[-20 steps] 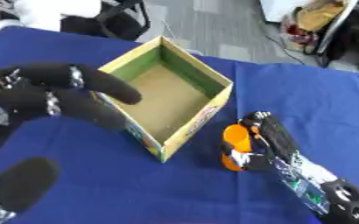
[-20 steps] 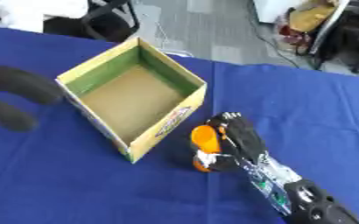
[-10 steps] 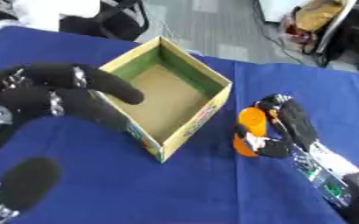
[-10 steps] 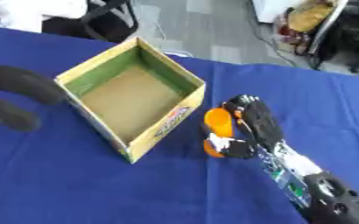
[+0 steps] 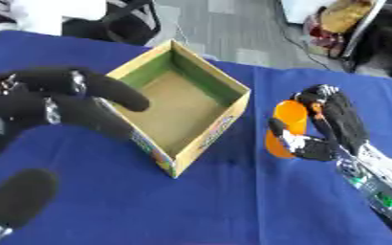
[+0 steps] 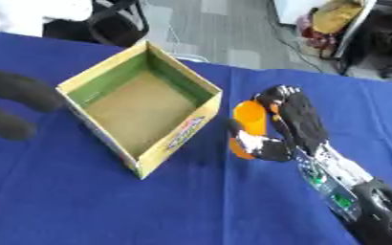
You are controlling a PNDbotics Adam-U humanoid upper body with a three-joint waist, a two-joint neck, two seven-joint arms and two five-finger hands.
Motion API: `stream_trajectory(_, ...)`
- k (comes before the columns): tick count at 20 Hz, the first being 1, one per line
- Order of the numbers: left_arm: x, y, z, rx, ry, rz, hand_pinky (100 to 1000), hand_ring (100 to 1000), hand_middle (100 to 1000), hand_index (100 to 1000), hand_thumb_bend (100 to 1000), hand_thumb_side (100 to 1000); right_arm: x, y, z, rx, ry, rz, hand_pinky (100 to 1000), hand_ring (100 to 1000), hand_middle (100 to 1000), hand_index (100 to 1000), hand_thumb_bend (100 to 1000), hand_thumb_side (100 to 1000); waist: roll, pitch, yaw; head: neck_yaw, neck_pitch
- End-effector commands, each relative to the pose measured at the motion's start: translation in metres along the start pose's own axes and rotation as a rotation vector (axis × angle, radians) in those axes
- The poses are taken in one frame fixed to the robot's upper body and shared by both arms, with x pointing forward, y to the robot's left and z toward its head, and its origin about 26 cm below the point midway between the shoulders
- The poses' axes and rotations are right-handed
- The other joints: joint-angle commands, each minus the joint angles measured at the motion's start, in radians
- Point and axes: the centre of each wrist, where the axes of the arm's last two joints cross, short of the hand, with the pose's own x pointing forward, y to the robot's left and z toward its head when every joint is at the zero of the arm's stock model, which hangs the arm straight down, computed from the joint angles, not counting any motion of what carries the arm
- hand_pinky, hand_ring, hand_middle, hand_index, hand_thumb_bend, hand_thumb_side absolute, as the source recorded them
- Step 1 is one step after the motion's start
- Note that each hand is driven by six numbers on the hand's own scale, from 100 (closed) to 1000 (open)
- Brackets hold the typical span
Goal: Pick up objects on the table and place them in the box.
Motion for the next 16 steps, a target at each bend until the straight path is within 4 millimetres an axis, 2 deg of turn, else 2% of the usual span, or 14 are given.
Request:
stream_trajectory(1,0.004,0.009,-0.001,-0.218,-0.179,-0.185,832,806,823,827,100,935,-0.003,-0.022,-0.012,-0.043,-0.033,0.033,100,100,100,160,100,1000,0.003,-0.019,0.003,-0.010,-0.009)
stream_trajectory(13,0.006,0.019,-0.009,-0.151,-0.201,-0.159,831,813,827,825,100,916,-0.002,-0.043,-0.024,-0.088,-0.064,0.053,100,100,100,158,100,1000,-0.025,-0.012,0.050,-0.065,-0.022)
stream_trajectory(16,0.006,0.021,-0.010,-0.137,-0.204,-0.155,832,814,828,824,100,913,-0.002,-0.048,-0.026,-0.102,-0.070,0.062,100,100,100,158,100,1000,-0.035,-0.010,0.067,-0.084,-0.037)
